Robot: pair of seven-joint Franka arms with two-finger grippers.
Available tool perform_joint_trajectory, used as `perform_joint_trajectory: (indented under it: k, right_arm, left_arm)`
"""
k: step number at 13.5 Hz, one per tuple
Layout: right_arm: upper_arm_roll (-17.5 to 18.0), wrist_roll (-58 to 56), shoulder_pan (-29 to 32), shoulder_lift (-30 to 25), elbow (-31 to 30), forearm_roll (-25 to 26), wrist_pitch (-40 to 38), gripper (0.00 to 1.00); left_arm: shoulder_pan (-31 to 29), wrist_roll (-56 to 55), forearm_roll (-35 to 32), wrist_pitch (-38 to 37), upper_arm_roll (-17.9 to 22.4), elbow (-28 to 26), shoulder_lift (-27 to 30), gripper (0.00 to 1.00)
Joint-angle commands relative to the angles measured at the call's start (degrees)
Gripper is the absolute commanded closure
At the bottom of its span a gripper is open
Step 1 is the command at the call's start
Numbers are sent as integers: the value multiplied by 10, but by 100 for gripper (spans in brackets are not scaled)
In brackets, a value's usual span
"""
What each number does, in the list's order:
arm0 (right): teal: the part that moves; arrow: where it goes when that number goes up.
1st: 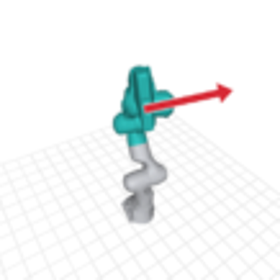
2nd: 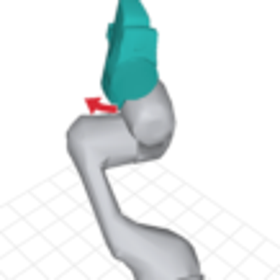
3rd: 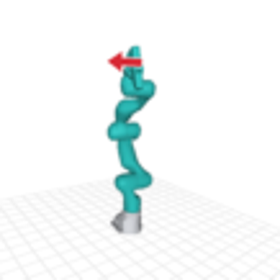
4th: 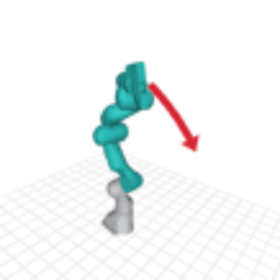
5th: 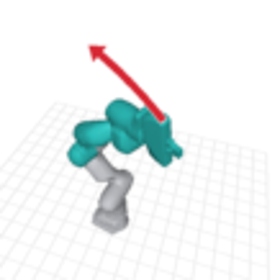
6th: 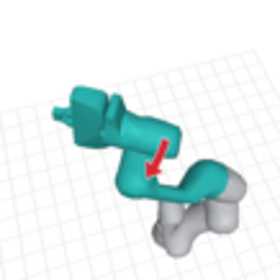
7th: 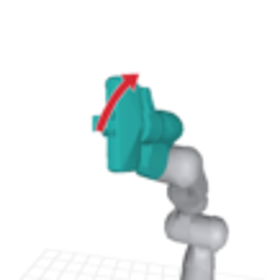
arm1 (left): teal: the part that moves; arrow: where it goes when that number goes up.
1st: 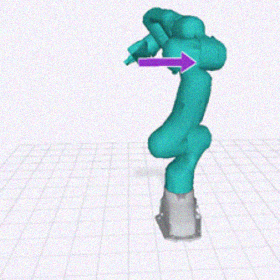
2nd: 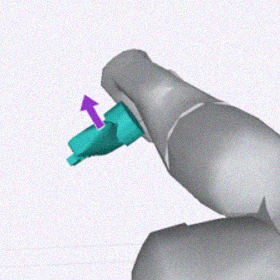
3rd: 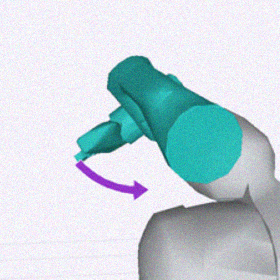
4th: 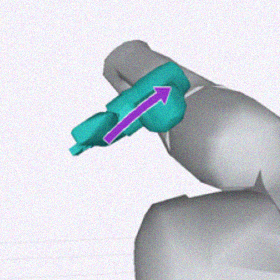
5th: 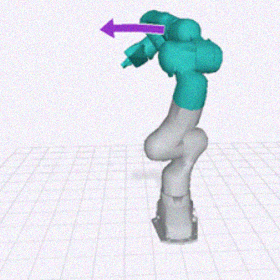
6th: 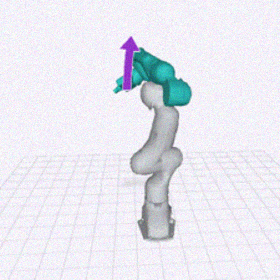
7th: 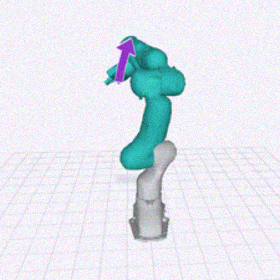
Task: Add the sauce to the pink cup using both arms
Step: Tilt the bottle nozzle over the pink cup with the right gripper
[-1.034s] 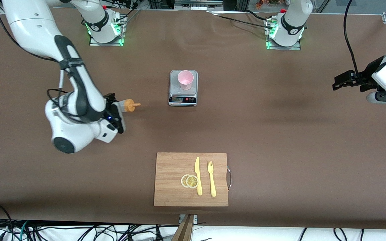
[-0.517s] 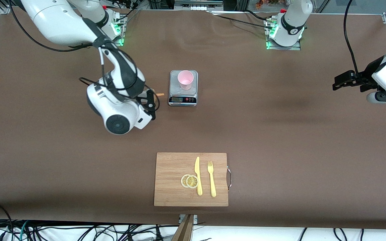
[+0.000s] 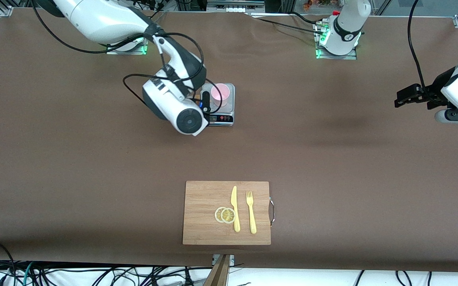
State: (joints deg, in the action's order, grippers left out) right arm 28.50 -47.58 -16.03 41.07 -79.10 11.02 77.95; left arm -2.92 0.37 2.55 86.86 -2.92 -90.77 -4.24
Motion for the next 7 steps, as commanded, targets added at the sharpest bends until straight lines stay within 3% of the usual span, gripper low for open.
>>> perform_joint_trajectory:
  k: [1, 7]
  right_arm:
    - [4, 26, -15, -12, -6, 23, -24, 100]
    - [5, 74, -62, -12, -6, 56, -57, 100]
  left_arm:
    - [-4, 13, -10, -9, -2, 18, -9, 0]
    - [-4, 13, -8, -9, -2, 18, -9, 0]
